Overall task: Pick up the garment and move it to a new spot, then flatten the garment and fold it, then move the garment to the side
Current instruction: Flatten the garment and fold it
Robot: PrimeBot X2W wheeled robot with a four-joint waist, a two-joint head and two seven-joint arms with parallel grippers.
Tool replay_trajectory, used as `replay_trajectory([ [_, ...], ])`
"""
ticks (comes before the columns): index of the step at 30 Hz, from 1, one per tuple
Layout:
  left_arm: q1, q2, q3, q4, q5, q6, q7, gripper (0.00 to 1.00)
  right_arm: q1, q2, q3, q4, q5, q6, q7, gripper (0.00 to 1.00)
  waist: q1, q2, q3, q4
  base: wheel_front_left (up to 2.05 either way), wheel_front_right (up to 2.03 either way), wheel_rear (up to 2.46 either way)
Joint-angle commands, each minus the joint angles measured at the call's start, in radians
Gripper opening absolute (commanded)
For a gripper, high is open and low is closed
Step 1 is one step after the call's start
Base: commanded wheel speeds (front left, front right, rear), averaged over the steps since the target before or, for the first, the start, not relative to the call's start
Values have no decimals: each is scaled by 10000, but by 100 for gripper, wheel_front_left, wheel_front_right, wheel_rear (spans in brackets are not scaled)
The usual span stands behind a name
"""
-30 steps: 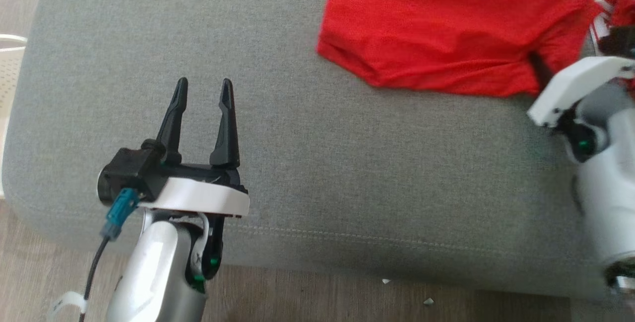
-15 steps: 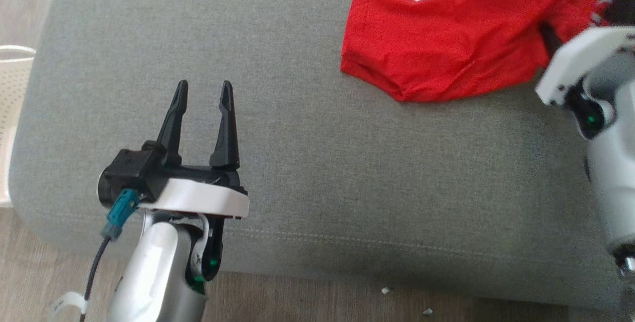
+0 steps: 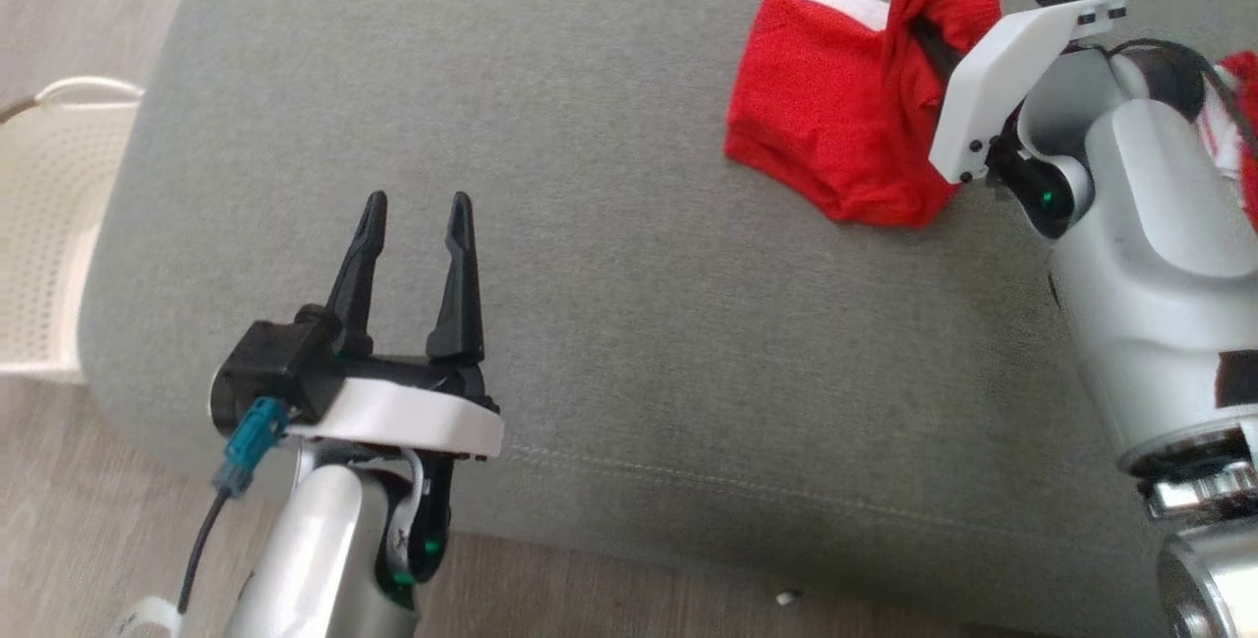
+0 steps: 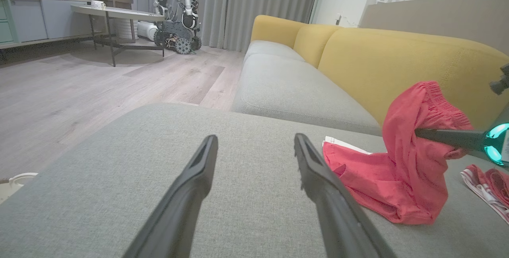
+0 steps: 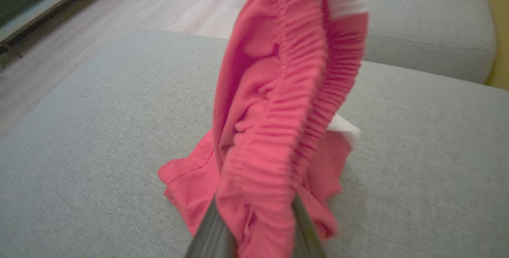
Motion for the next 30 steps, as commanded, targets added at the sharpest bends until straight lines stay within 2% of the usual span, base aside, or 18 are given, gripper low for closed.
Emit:
replay_trajectory([
  [1,-182,76,241,-367,-66,67,-49,100,-421,182,126,-237,53,63,12,0,0,0,88,199,0,0,0],
  [11,-223,76,-181,-376,-355,208,-49,100,-959,430,-206,1119,-476,63,-341,0,0,0,651,1179,0,0,0],
  [17,-318,76,-418,-413,-519,326,-49,100,-1278,523,-460,1797,-838,63,-647,0,0,0,896,1519,0,0,0],
  [18,-328,76,-446,-416,-536,340,-49,100,-1319,542,-500,1903,-896,63,-694,9,0,0,916,1546,0,0,0],
  [19,-334,76,-470,-417,-550,354,-49,100,-1362,561,-534,1999,-962,63,-749,98,0,0,934,1566,0,0,0],
  [24,-363,76,-488,-387,-572,421,-49,100,-1514,765,-375,2340,-1354,63,-1005,100,0,0,966,1508,0,0,0],
  [30,-443,76,-341,-289,-422,368,-49,100,-1685,1154,-314,2470,-1264,63,-1439,100,0,0,734,1032,0,0,0],
])
